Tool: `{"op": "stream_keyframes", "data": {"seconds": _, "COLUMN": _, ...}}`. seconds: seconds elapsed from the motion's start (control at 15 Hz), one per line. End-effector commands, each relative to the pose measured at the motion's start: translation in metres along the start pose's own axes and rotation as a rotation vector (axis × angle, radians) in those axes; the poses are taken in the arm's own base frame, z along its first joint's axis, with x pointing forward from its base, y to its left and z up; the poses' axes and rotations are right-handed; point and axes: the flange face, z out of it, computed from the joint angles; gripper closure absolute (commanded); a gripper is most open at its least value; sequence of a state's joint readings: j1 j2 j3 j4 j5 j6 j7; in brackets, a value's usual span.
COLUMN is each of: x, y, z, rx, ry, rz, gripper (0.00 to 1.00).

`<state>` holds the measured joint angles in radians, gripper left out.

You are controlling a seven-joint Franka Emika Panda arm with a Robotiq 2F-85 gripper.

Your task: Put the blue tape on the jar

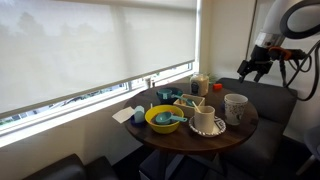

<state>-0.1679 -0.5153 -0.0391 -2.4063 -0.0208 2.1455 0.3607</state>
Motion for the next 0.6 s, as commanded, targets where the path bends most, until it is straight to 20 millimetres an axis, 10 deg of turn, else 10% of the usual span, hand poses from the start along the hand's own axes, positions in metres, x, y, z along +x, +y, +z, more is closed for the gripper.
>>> {"op": "stream_keyframes", "data": {"seconds": 0.0, "x": 0.025, "y": -0.008, "z": 0.054, "rx": 0.062, "ry": 0.028, "rz": -0.008, "gripper": 0.0}}
{"op": "stream_keyframes", "data": {"seconds": 0.53, "x": 0.057, "y": -0.017, "z": 0.137, "rx": 0.107, "ry": -0.09, "rz": -0.089, "gripper": 0.05}}
